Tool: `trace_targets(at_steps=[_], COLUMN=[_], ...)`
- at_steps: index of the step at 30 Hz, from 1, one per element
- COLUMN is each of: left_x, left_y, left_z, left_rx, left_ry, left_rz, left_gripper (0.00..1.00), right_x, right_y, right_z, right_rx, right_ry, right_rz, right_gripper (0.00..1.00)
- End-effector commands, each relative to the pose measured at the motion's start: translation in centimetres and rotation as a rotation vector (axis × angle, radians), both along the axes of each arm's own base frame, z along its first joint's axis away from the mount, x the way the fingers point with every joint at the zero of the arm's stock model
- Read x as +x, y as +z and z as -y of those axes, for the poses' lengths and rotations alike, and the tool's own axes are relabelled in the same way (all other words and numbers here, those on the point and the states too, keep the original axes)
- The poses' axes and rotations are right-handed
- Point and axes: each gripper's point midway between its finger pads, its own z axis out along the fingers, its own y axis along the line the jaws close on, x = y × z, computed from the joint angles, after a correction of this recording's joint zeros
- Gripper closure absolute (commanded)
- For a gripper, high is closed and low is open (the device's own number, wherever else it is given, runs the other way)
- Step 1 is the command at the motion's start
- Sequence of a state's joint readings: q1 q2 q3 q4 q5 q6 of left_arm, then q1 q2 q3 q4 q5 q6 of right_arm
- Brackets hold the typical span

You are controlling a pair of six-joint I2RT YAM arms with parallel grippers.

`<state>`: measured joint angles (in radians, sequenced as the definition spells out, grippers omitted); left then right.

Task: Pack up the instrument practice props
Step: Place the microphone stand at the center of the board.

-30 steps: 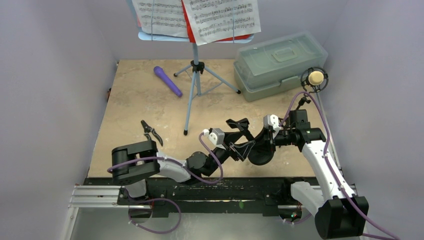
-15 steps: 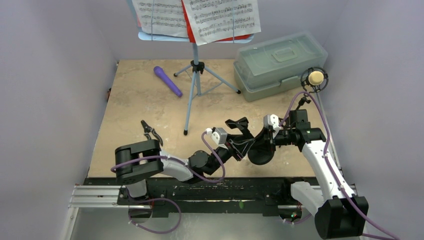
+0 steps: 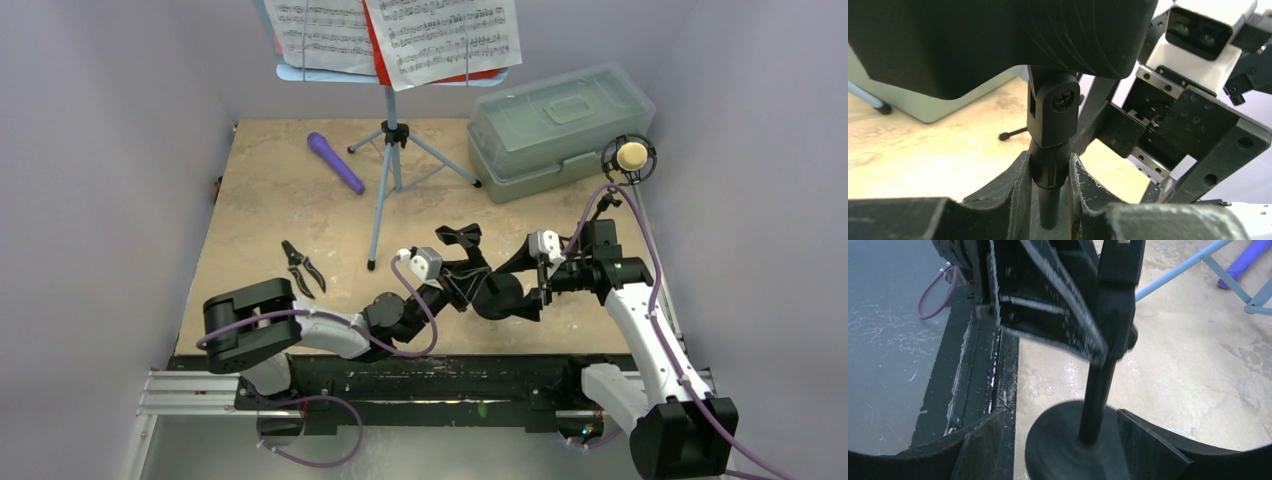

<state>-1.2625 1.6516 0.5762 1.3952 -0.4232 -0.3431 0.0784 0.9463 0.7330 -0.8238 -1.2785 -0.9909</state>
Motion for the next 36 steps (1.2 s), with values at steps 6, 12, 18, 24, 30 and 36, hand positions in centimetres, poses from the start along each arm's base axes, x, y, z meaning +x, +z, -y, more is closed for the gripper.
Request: trace_targets(at_steps=[6,12,18,24,30,36], left_x=[1.8,4.1,5.8,7.2,8.6,10.4], left_y=[4.7,4.2,5.0,5.4,5.6,5.4], left_z=[-5.9,-10.3,-15.5,-19.5,-22.2,-25.0], left_rx=[-0.004,0.161,0.251,0.292,0.307,0.311], left_ry=[0.130,0.302,0.489,0.620,0.710,0.816], left_rz=[0.017,-0.055,-0.065,-0.078,-0.087,-0.107], left_gripper=[1.00,1.00,1.00,1.00,1.00,1.00], right_x=[-0.1,-0.1,-0.1,0.0,0.0,-0.1], right_y=[1.7,1.6,1.5,1.5,1.5,1.5], right_z=[-0.3,-0.3,-0.2,-0.2,-0.2,-0.2], right_rx=[0.030,0.027,0.025,0.023,0.021,0.021], right_ry=[0.027,0.027,0.026,0.024,0.023,0.024], right_rz=[0.067,0.069,0.072,0.073,0.076,0.078], right_gripper=[0.06,0.03,0.02,0.01,0.01,0.01])
